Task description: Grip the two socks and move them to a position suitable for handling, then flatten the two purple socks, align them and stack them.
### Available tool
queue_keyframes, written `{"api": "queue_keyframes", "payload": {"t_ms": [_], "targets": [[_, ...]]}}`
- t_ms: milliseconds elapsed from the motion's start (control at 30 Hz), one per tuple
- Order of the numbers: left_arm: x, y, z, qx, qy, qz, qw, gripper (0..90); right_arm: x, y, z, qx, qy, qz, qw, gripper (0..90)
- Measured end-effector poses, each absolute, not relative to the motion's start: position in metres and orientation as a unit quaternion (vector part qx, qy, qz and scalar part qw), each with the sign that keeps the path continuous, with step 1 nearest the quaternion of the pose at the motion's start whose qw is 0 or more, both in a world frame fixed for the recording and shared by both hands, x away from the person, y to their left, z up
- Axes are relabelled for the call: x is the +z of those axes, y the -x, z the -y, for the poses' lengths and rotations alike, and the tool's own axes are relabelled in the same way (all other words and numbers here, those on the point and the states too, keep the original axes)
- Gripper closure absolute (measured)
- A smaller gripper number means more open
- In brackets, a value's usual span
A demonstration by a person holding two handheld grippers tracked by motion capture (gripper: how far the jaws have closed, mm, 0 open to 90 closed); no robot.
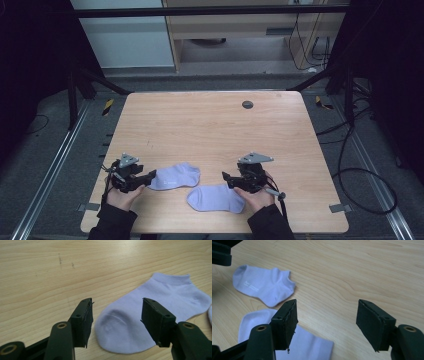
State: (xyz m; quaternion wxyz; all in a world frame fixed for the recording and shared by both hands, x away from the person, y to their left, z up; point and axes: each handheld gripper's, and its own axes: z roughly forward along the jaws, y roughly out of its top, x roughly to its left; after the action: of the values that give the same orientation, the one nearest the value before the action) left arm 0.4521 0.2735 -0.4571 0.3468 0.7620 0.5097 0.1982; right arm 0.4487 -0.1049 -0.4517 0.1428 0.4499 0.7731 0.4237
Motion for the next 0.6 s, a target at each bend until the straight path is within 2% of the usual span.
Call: {"api": "queue_keyframes", "payload": {"t_ms": [300,600], "targets": [[-0.465,-0.456,-0.282,0.202,-0.761,-0.517,0.335,42.8,-0.449,-0.465,0.073,0.424,-0.444,-0.778,0.134,33.4],[-0.471,-0.459,-0.285,0.208,-0.762,-0.520,0.326,49.3,-0.451,-0.479,0.037,0.419,-0.434,-0.787,0.127,37.5]]}}
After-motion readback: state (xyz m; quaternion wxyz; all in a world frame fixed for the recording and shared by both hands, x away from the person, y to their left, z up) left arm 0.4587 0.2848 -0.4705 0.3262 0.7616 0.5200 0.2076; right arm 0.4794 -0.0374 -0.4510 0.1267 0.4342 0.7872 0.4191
